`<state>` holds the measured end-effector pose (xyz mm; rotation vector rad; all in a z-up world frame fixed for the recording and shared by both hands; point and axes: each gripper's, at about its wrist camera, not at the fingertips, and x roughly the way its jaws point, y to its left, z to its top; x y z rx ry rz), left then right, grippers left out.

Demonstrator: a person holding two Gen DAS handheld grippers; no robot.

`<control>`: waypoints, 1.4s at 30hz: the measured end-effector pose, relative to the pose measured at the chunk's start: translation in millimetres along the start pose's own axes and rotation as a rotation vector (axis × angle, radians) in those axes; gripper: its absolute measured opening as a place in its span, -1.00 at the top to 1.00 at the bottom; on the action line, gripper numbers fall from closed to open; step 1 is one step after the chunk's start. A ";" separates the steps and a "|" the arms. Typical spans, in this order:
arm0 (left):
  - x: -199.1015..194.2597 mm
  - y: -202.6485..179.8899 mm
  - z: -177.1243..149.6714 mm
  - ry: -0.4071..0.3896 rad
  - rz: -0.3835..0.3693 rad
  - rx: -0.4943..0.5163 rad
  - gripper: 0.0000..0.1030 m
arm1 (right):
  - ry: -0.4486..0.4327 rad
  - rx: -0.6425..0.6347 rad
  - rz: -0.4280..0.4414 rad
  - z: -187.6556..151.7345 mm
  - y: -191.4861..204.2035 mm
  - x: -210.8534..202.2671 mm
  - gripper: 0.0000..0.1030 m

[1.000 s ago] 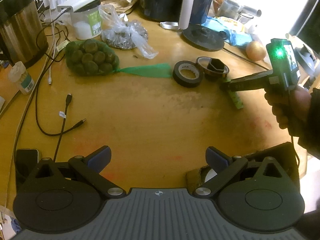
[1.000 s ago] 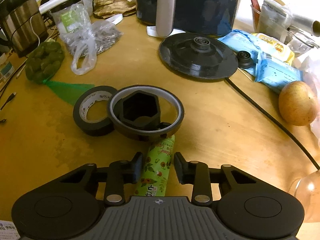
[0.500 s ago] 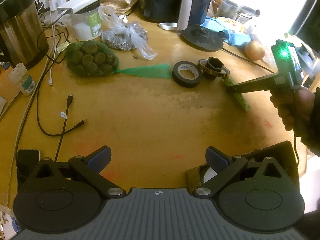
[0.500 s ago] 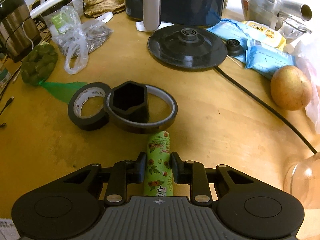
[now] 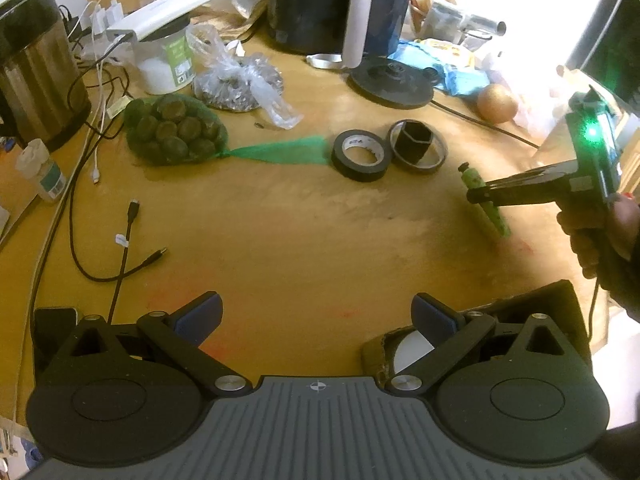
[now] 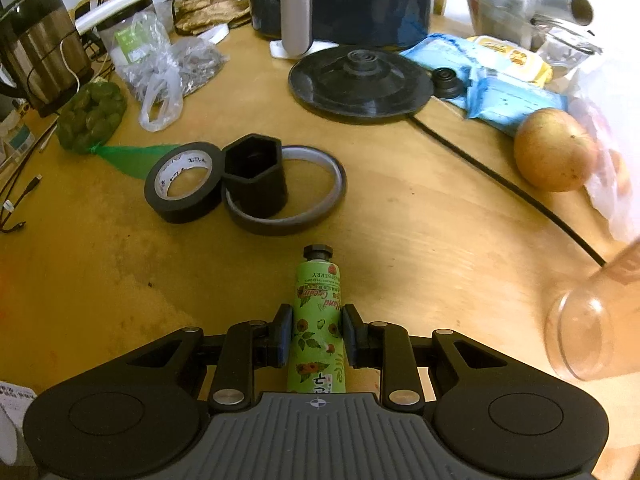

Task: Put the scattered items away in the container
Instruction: 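Lift the green tube with the right gripper while the left tool approaches the black tape roll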

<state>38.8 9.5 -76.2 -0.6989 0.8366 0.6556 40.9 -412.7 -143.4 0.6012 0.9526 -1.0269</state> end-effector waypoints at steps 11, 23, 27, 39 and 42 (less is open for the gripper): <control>-2.5 -8.7 5.3 -0.024 -0.004 0.020 -1.00 | -0.013 -0.001 -0.005 -14.6 -6.3 -13.1 0.44; -0.9 -11.0 8.9 -0.022 0.000 0.023 -1.00 | 0.016 -0.007 -0.026 -30.9 -8.7 -3.2 0.42; 0.4 -10.9 10.9 -0.022 -0.003 0.024 -1.00 | 0.017 -0.017 -0.038 -32.2 -6.2 -4.0 0.41; 9.4 -13.2 22.7 -0.025 -0.017 0.045 -1.00 | 0.009 -0.012 -0.046 -35.9 -5.3 -5.8 0.43; 11.1 -14.4 27.5 -0.036 -0.021 0.061 -1.00 | -0.010 0.001 -0.046 -35.8 -7.9 -12.0 0.43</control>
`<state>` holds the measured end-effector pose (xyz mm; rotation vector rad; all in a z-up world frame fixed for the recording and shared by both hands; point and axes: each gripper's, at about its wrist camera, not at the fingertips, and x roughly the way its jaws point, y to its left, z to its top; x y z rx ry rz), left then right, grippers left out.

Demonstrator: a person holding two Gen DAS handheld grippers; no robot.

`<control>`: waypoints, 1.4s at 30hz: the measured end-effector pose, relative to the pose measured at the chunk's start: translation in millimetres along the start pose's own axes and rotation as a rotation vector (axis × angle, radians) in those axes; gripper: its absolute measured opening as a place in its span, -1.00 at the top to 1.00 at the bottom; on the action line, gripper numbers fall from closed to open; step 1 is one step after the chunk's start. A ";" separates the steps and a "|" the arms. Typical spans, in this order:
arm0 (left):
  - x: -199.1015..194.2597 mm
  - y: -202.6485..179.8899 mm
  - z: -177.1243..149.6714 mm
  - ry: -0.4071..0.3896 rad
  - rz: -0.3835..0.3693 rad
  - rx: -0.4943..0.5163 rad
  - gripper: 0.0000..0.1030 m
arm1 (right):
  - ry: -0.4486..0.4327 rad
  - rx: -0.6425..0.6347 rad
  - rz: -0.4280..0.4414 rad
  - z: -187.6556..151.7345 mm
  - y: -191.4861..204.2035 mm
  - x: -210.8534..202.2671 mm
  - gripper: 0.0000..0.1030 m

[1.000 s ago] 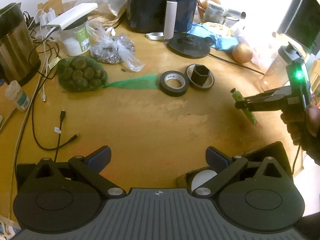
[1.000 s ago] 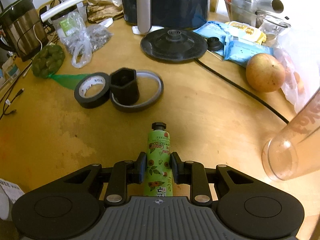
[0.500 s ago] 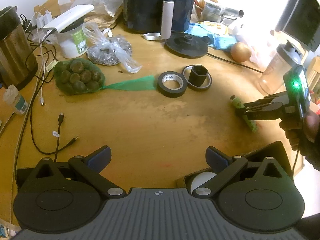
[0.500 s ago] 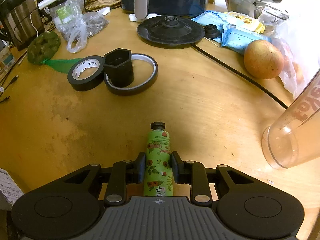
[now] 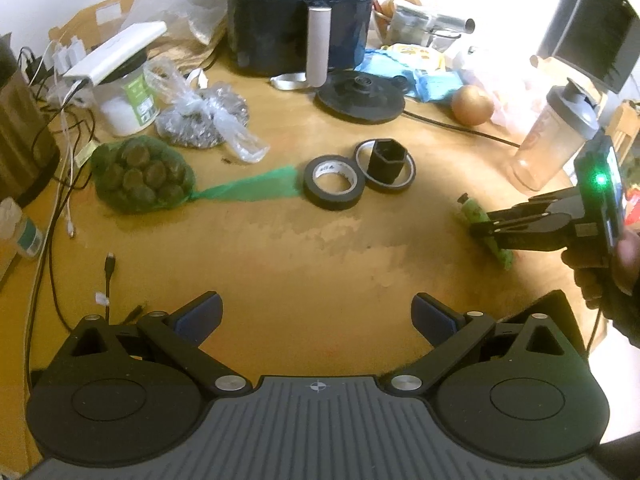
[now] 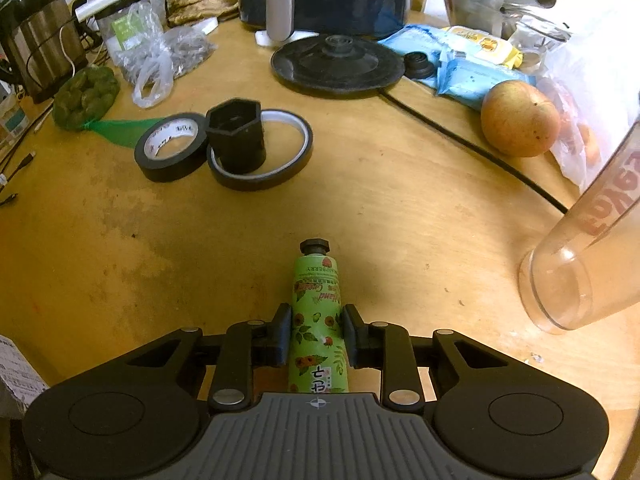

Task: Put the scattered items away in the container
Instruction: 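Lift the green tube with the right gripper while the left tool approaches the black tape roll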

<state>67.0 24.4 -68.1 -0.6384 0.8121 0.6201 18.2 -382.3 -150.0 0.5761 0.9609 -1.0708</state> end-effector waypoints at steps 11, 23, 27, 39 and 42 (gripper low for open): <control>14.4 -4.3 19.1 -0.036 -0.035 0.038 -1.00 | -0.056 0.106 0.022 4.6 -14.0 -32.8 0.43; 41.8 -4.6 42.6 -0.042 -0.043 0.056 -1.00 | -0.075 0.220 0.013 -0.1 -22.2 -53.1 0.43; 54.7 -2.3 51.2 -0.046 -0.041 0.064 -1.00 | -0.076 0.258 0.016 -2.0 -24.9 -57.6 0.43; 106.0 -5.1 72.4 -0.072 -0.066 0.125 -1.00 | -0.102 0.308 0.020 -9.9 -27.3 -78.1 0.43; 119.3 -7.5 77.0 -0.075 -0.074 0.139 -1.00 | -0.107 0.329 0.016 -11.7 -28.8 -82.5 0.43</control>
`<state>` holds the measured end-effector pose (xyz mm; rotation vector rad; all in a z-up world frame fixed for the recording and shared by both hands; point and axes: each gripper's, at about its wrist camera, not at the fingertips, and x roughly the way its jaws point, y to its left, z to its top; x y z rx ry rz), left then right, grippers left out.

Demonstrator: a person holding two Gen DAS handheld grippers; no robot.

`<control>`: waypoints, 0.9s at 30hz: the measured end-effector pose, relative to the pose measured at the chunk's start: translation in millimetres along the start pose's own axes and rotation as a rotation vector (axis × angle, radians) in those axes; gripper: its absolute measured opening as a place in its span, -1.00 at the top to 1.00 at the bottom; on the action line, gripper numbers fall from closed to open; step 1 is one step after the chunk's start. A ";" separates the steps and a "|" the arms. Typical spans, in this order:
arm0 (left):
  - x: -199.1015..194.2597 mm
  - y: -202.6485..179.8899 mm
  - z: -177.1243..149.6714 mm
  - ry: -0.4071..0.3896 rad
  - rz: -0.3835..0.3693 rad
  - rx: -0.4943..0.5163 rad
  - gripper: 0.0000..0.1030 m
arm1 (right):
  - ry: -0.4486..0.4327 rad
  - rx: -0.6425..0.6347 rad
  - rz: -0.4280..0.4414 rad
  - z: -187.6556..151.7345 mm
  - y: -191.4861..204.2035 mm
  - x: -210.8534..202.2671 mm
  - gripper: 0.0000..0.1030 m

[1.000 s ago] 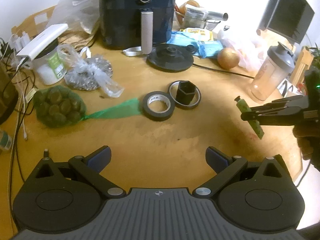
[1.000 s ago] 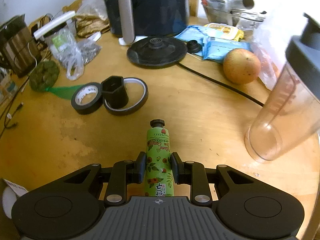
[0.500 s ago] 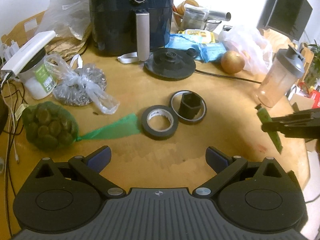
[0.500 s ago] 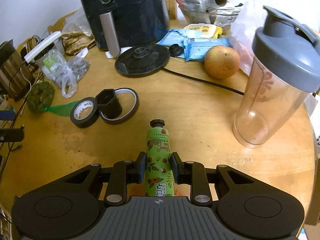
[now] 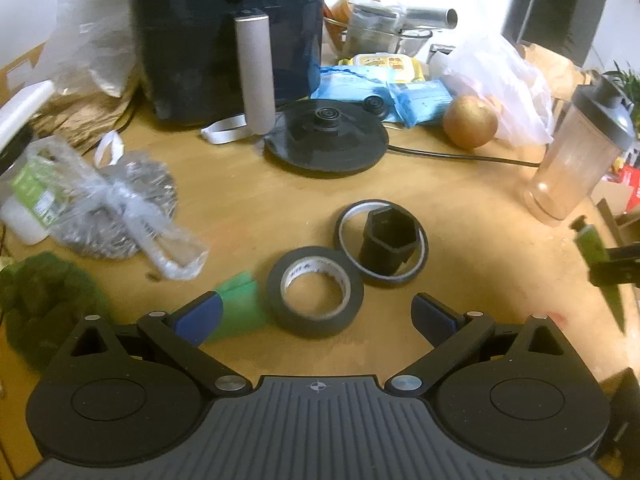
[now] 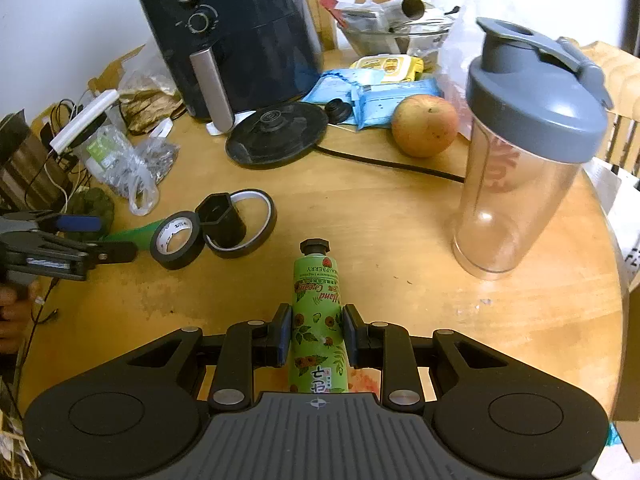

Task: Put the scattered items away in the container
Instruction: 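Lift the green tube with the right gripper while the left tool approaches the black tape roll, then close the left gripper on the black tape roll and lift it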

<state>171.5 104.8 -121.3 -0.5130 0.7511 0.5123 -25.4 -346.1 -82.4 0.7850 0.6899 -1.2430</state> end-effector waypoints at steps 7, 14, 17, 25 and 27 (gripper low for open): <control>31.8 -0.5 4.1 0.013 0.007 0.030 -0.67 | -0.011 0.035 -0.014 -5.0 -2.7 -11.5 0.43; 52.4 5.1 4.1 0.053 -0.016 0.029 -0.47 | -0.009 0.065 -0.032 -11.9 -5.9 -17.5 0.43; 57.1 2.9 3.1 0.065 -0.018 0.042 -0.42 | -0.007 0.072 -0.036 -13.4 -5.7 -17.8 0.43; 44.8 -3.5 2.4 0.053 -0.005 0.059 -0.40 | -0.015 0.057 -0.024 -12.6 0.3 -21.5 0.43; 38.4 -4.9 3.2 0.045 -0.006 0.053 -0.40 | -0.018 0.053 -0.019 -11.6 1.4 -22.5 0.43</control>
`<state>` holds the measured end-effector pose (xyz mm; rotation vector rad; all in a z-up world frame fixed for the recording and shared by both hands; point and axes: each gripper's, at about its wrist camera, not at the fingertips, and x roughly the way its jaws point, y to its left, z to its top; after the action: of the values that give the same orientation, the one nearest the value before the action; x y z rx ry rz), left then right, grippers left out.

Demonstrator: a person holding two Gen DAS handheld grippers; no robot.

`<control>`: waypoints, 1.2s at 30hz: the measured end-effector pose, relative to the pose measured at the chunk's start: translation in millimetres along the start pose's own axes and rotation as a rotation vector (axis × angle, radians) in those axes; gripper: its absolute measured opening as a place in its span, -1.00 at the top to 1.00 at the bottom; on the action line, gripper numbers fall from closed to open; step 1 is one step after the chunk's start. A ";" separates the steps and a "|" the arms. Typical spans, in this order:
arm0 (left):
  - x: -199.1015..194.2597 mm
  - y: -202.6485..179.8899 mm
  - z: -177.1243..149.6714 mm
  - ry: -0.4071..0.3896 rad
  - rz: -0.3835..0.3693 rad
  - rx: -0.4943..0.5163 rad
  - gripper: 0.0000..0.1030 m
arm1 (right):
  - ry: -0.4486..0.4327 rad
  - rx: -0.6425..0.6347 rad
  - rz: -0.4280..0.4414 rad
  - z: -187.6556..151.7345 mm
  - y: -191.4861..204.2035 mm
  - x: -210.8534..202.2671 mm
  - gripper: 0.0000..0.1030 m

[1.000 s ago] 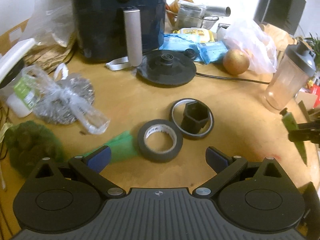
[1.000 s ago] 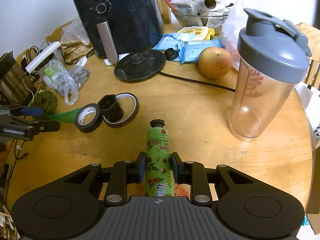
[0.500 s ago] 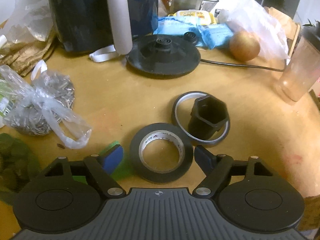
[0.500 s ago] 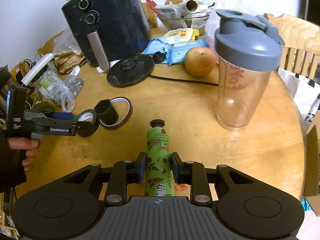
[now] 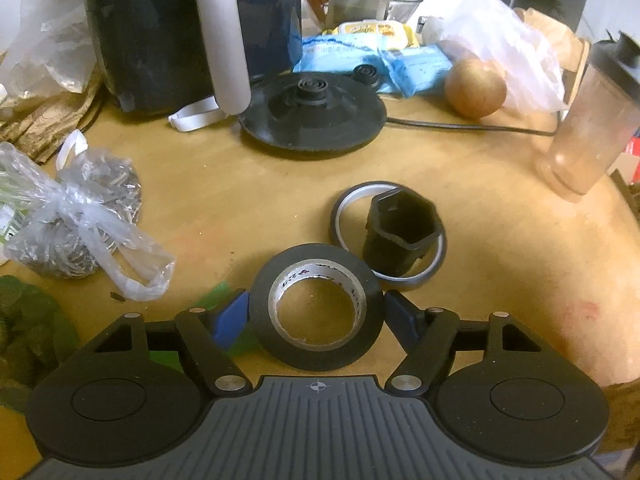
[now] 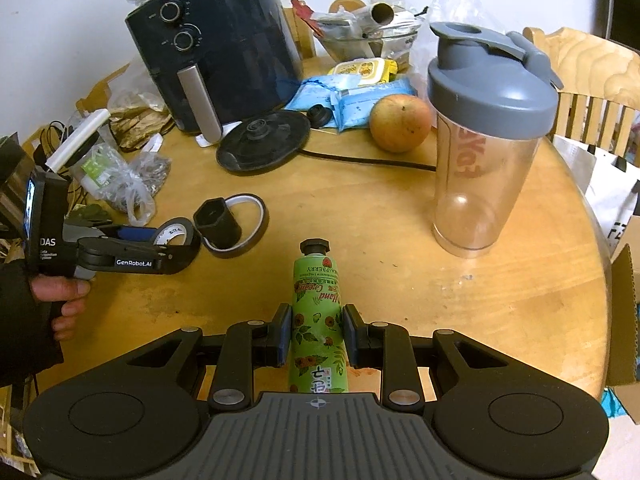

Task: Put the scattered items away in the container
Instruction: 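Close the left gripper on the black tape roll and lift it, then carry the tape roll and green tube with both grippers over the box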

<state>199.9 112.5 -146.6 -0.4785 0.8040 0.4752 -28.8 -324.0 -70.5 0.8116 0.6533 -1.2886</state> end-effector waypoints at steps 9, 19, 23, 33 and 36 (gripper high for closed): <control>-29.2 -6.2 -3.0 -0.028 0.003 -0.038 -0.40 | -0.014 -0.022 0.034 2.4 1.8 -5.2 0.43; -69.3 -13.3 -20.1 -0.045 0.033 -0.116 -0.40 | -0.027 -0.048 0.088 1.7 -0.9 -12.4 0.43; -87.4 -15.8 -28.3 -0.053 0.045 -0.142 -0.40 | -0.035 -0.061 0.105 2.2 -2.7 -17.3 0.43; -131.2 -27.2 -41.7 -0.079 0.053 -0.190 -0.40 | -0.055 -0.090 0.150 -0.3 -5.5 -35.8 0.43; -143.1 -33.3 -44.3 -0.090 0.051 -0.200 -0.40 | -0.057 -0.100 0.165 -3.2 -6.2 -40.7 0.43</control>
<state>107.8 29.8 -55.9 -0.6185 0.6862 0.6243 -41.9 -298.9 -40.4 0.7292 0.5878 -1.1168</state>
